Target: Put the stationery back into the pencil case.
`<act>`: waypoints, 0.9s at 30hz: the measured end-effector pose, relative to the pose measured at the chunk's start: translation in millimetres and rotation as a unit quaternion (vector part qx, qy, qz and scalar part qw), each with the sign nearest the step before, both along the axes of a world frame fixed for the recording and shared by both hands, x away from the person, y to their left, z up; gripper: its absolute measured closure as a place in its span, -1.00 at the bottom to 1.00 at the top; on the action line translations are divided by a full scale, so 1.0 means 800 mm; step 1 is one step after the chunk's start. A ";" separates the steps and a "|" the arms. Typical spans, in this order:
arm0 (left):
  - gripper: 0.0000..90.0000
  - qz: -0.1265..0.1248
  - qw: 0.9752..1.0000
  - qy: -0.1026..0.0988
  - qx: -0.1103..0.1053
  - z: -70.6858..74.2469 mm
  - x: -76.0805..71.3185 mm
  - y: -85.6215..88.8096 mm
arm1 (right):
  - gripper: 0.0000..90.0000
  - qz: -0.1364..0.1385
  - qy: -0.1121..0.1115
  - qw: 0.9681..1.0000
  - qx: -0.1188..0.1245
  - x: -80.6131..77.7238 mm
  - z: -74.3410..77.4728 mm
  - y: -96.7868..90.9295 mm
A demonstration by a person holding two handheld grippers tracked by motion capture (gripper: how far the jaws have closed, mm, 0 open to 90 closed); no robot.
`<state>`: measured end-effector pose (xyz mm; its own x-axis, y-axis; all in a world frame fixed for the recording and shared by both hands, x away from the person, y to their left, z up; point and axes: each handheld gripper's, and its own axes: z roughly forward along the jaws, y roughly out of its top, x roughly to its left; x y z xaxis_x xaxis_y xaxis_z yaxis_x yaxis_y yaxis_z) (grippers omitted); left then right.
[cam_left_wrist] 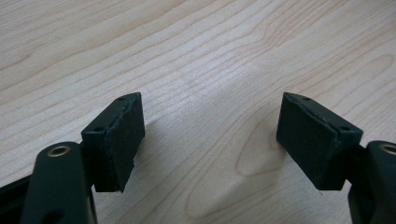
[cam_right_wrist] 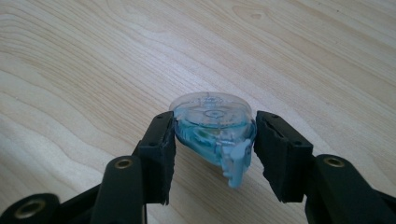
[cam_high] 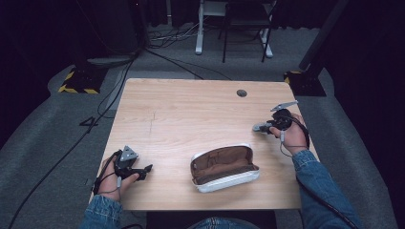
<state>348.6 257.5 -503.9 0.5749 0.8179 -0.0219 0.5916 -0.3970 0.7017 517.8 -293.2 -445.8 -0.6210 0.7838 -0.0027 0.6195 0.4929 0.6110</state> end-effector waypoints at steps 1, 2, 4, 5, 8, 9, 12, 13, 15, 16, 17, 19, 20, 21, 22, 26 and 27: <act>-0.47 0.000 1.000 0.000 0.000 0.000 0.000 0.000 | 0.11 -0.004 0.000 1.000 0.002 -0.001 0.001 0.000; -0.47 0.001 1.000 0.001 -0.001 0.000 0.000 0.000 | 0.11 -0.003 0.000 1.000 0.001 -0.002 0.002 -0.001; -0.47 0.001 1.000 0.001 0.000 0.000 0.000 0.000 | 0.11 -0.007 0.001 1.000 0.002 -0.003 0.003 -0.004; -0.47 0.000 1.000 0.002 0.000 0.000 0.000 0.000 | 0.11 -0.005 0.001 1.000 0.002 -0.004 0.003 -0.005; -0.48 0.000 1.000 0.002 0.000 0.000 0.000 0.000 | 0.11 -0.007 0.002 1.000 0.003 -0.007 0.005 -0.008; -0.48 0.000 1.000 0.002 0.000 0.000 0.000 0.000 | 0.11 -0.007 0.002 1.000 0.003 -0.007 0.005 -0.008; -0.48 0.000 1.000 0.001 0.000 0.000 0.001 0.000 | 0.11 -0.003 -0.002 1.000 0.005 -0.013 0.012 -0.009; -0.47 0.001 1.000 0.000 0.000 0.000 0.001 -0.001 | 0.11 -0.002 -0.002 1.000 0.008 -0.015 0.014 -0.009; -0.48 0.001 1.000 -0.001 0.000 0.000 0.001 -0.001 | 0.11 -0.001 -0.002 1.000 0.009 -0.016 0.016 -0.008; -0.48 0.001 1.000 -0.001 0.000 0.000 0.001 -0.001 | 0.11 0.001 -0.003 1.000 0.010 -0.019 0.020 -0.008; -0.48 0.001 1.000 -0.001 0.000 0.000 0.001 -0.001 | 0.11 0.003 -0.006 1.000 0.011 -0.021 0.022 -0.007; -0.48 0.001 1.000 -0.001 -0.001 0.000 0.001 -0.001 | 0.11 0.007 -0.009 1.000 0.014 -0.025 0.027 -0.005; -0.48 0.001 1.000 -0.001 -0.001 0.000 0.001 -0.001 | 0.11 0.009 -0.008 1.000 0.016 -0.027 0.029 -0.004; -0.48 0.001 1.000 -0.001 -0.001 0.000 0.001 -0.001 | 0.11 0.011 -0.012 1.000 0.018 -0.029 0.031 -0.003; -0.48 0.001 1.000 -0.001 -0.001 0.000 0.001 -0.001 | 0.11 0.012 -0.012 1.000 0.019 -0.031 0.033 -0.003; -0.48 0.002 1.000 0.000 -0.001 0.000 0.001 -0.001 | 0.11 0.020 -0.018 0.999 0.025 -0.040 0.044 0.001; -0.48 0.001 1.000 -0.001 0.000 0.000 0.001 -0.001 | 0.11 0.020 -0.018 0.999 0.026 -0.043 0.047 0.003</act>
